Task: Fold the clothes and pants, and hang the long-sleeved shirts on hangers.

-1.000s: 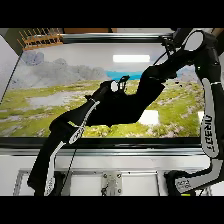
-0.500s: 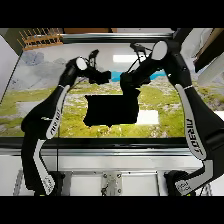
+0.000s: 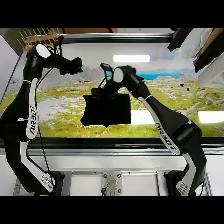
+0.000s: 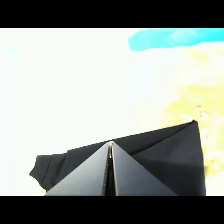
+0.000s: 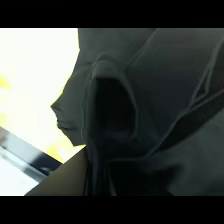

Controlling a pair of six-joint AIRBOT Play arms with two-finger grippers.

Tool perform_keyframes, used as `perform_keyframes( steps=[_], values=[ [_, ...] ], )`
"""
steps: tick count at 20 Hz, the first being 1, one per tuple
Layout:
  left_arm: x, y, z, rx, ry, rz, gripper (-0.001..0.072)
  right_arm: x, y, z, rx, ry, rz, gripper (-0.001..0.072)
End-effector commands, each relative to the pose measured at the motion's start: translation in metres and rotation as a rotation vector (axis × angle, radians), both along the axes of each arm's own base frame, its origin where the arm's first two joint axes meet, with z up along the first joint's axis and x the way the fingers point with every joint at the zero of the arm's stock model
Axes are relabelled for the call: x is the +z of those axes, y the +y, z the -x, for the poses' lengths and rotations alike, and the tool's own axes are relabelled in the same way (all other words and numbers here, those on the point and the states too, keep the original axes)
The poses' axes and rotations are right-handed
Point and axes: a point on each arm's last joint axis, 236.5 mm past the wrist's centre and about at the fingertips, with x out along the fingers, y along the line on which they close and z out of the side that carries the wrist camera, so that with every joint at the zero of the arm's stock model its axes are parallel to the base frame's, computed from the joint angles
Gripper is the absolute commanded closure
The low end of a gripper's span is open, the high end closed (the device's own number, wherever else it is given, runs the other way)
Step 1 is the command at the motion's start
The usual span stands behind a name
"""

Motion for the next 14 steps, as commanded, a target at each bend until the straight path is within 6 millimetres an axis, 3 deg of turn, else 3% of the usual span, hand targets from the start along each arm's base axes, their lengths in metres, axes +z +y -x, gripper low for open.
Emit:
perform_keyframes(
  steps=[1, 2, 4, 5, 7, 10, 12, 14],
  values=[
    [0.007, 0.021, 0.001, 0.026, 0.001, -0.001, 0.0698, -0.021, 0.063, 0.007, -0.024, 0.048, -0.171, 0.0275],
    [0.007, 0.021, 0.001, 0.027, 0.001, -0.001, 0.0698, -0.019, 0.081, 0.012, 0.014, 0.05, -0.239, 0.0067],
    [0.008, 0.021, 0.001, 0.027, -0.001, -0.001, 0.0698, 0.006, 0.104, 0.019, 0.091, 0.031, -0.394, 0.0056],
    [0.01, 0.021, 0.001, 0.026, -0.004, -0.002, 0.0698, 0.023, 0.104, 0.018, 0.127, -0.007, -0.445, 0.0057],
    [0.018, 0.022, 0.005, 0.024, -0.03, -0.008, 0.0698, 0.046, 0.077, 0.005, 0.187, -0.093, -0.435, 0.0058],
    [0.022, 0.024, 0.026, 0.02, -0.053, -0.023, 0.0698, 0.044, -0.015, -0.024, 0.19, -0.132, -0.271, 0.0058],
    [0.015, 0.015, 0.051, 0.0, -0.034, -0.029, 0.0698, 0.025, -0.097, -0.037, 0.115, -0.104, -0.137, 0.0058],
    [0.006, 0.002, 0.076, -0.039, -0.026, -0.041, 0.0698, 0.002, -0.179, -0.038, -0.013, -0.044, -0.05, 0.0058]
  ],
)
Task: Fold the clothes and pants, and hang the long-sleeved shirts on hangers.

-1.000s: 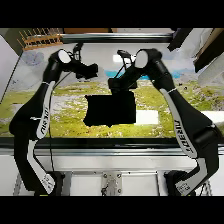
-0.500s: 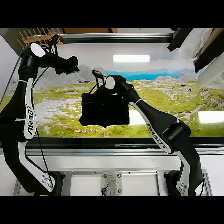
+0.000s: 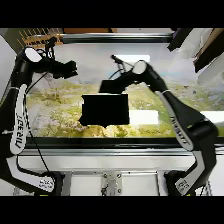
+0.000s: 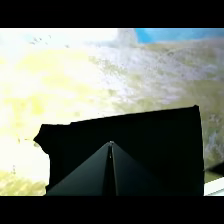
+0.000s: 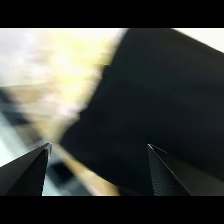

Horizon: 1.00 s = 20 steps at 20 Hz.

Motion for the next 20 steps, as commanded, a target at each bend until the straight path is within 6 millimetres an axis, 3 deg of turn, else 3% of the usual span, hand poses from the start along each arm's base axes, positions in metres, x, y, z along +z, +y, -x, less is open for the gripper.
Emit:
perform_keyframes(
  steps=[1, 3, 4, 5, 7, 9, 14, 17, 18, 20],
  values=[
    [-0.013, -0.017, 0.04, -0.041, 0.004, -0.017, 0.0698, -0.038, -0.136, 0.009, -0.155, 0.113, 0.146, 0.0057],
    [-0.023, -0.03, 0.06, -0.06, 0.018, -0.018, 0.0698, -0.069, -0.185, 0.024, -0.275, 0.23, 0.136, 0.0057],
    [-0.027, -0.037, 0.069, -0.071, 0.022, -0.018, 0.0698, -0.085, -0.2, 0.032, -0.325, 0.29, 0.108, 0.0057],
    [-0.031, -0.044, 0.077, -0.083, 0.026, -0.02, 0.0698, -0.099, -0.206, 0.035, -0.36, 0.321, 0.066, 0.0057],
    [-0.037, -0.053, 0.087, -0.098, 0.03, -0.021, 0.0698, -0.119, -0.201, 0.034, -0.408, 0.352, -0.024, 0.0057],
    [-0.044, -0.06, 0.094, -0.113, 0.043, -0.022, 0.0698, -0.131, -0.179, 0.032, -0.389, 0.363, -0.091, 0.0058],
    [-0.044, -0.067, 0.095, -0.125, 0.037, -0.022, 0.0698, -0.135, -0.091, 0.024, -0.333, 0.344, -0.248, 0.0058],
    [-0.045, -0.066, 0.095, -0.123, 0.038, -0.022, 0.0698, -0.136, -0.046, 0.032, -0.3, 0.342, -0.285, 0.0059],
    [-0.045, -0.066, 0.095, -0.123, 0.038, -0.022, 0.0698, -0.138, -0.037, 0.035, -0.285, 0.331, -0.281, 0.009],
    [-0.045, -0.066, 0.095, -0.124, 0.038, -0.022, 0.0698, -0.136, -0.03, 0.036, -0.246, 0.288, -0.274, 0.0454]
  ],
)
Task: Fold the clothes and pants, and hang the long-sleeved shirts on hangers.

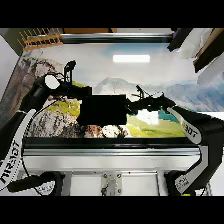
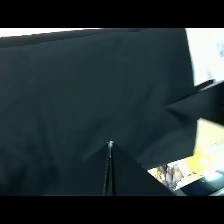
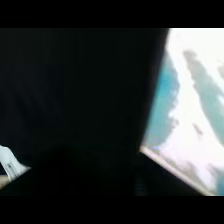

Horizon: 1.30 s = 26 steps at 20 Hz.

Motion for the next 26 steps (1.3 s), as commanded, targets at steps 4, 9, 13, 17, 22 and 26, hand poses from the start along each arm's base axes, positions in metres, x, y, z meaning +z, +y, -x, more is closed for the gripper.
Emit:
perform_keyframes(
  steps=[4, 9, 13, 17, 22, 26],
  values=[
    [0.0, 0.0, 0.001, -0.001, 0.001, -0.001, 0.0698, 0.03, -0.001, -0.017, -0.006, -0.118, -0.001, 0.0694],
    [-0.001, 0.0, 0.001, -0.001, 0.001, -0.001, 0.0698, 0.092, -0.185, -0.049, -0.215, -0.246, 0.358, 0.0694],
    [0.0, 0.0, 0.001, -0.001, 0.001, -0.001, 0.0698, 0.138, -0.371, -0.016, -0.539, -0.227, 0.617, 0.0694],
    [0.0, -0.001, 0.001, 0.001, 0.005, 0.005, 0.0698, 0.137, -0.503, 0.07, -0.829, -0.033, 0.775, 0.0694],
    [0.0, -0.003, 0.001, 0.0, 0.005, 0.008, 0.0698, 0.093, -0.516, 0.154, -1.043, 0.208, 0.704, 0.0694],
    [0.0, -0.002, 0.0, 0.002, 0.001, 0.008, 0.0698, 0.058, -0.465, 0.186, -0.989, 0.3, 0.66, 0.0693]
  ],
)
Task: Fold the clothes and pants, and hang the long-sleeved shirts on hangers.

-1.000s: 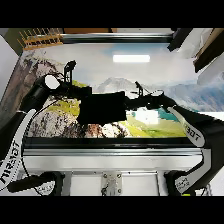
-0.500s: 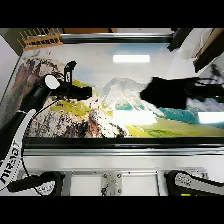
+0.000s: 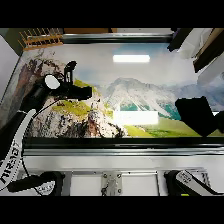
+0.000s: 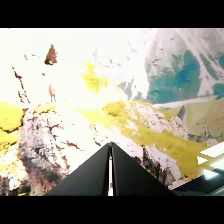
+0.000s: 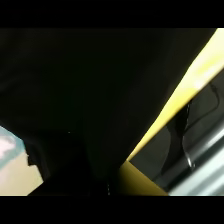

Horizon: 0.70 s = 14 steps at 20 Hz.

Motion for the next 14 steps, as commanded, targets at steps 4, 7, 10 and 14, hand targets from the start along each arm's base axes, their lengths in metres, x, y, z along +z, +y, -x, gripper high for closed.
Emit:
perform_keyframes(
  steps=[4, 7, 10, 14],
  values=[
    [0.0, 0.0, -0.001, 0.0, -0.003, 0.0, 0.0698, -0.036, 0.045, 0.045, 0.003, 0.096, -0.095, 0.0681],
    [0.0, 0.0, 0.0, -0.002, -0.001, -0.001, 0.0698, -0.026, 0.04, 0.049, 0.102, 0.113, -0.056, 0.0083],
    [0.0, 0.0, 0.0, -0.002, -0.001, -0.001, 0.0698, 0.016, 0.007, 0.046, 0.147, 0.116, 0.065, -0.0008],
    [0.0, 0.0, 0.0, -0.002, -0.001, -0.001, 0.0698, 0.092, 0.008, 0.003, 0.162, -0.099, 0.203, -0.0008]
  ],
)
